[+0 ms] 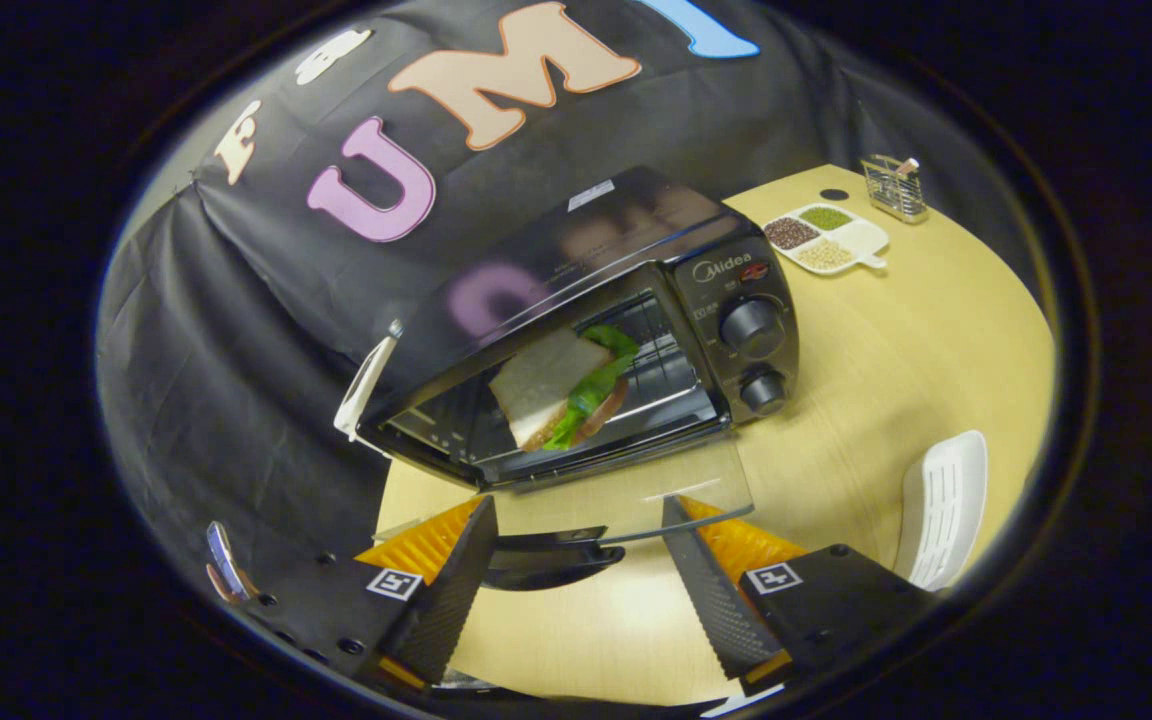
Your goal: Open the toaster oven, put the food inside, and close the toaster oven door.
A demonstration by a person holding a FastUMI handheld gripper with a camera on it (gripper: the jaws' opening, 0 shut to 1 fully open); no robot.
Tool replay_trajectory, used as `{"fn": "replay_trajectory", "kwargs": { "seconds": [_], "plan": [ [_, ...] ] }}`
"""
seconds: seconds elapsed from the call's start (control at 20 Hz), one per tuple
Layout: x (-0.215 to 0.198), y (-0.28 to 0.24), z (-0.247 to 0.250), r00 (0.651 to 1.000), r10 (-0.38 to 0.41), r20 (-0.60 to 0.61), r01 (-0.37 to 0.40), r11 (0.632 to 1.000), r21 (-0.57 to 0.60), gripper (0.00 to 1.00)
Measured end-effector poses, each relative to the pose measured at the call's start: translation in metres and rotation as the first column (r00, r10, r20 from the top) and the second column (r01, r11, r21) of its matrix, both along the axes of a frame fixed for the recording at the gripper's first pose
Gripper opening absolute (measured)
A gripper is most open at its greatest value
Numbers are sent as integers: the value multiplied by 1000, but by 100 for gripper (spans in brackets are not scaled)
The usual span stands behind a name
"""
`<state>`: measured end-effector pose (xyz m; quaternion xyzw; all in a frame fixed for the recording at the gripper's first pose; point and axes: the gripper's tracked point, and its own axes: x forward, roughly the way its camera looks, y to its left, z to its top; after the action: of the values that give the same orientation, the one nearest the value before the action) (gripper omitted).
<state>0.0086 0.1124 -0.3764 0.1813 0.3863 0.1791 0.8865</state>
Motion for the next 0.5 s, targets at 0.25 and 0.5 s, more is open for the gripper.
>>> {"fn": "replay_trajectory", "kwargs": {
  "seconds": [0.25,0.5],
  "plan": [
    [2,2,6,1000,-30,5,30,999,14,100],
    [1,7,18,999,-38,-19,39,997,66,100]
  ]
}}
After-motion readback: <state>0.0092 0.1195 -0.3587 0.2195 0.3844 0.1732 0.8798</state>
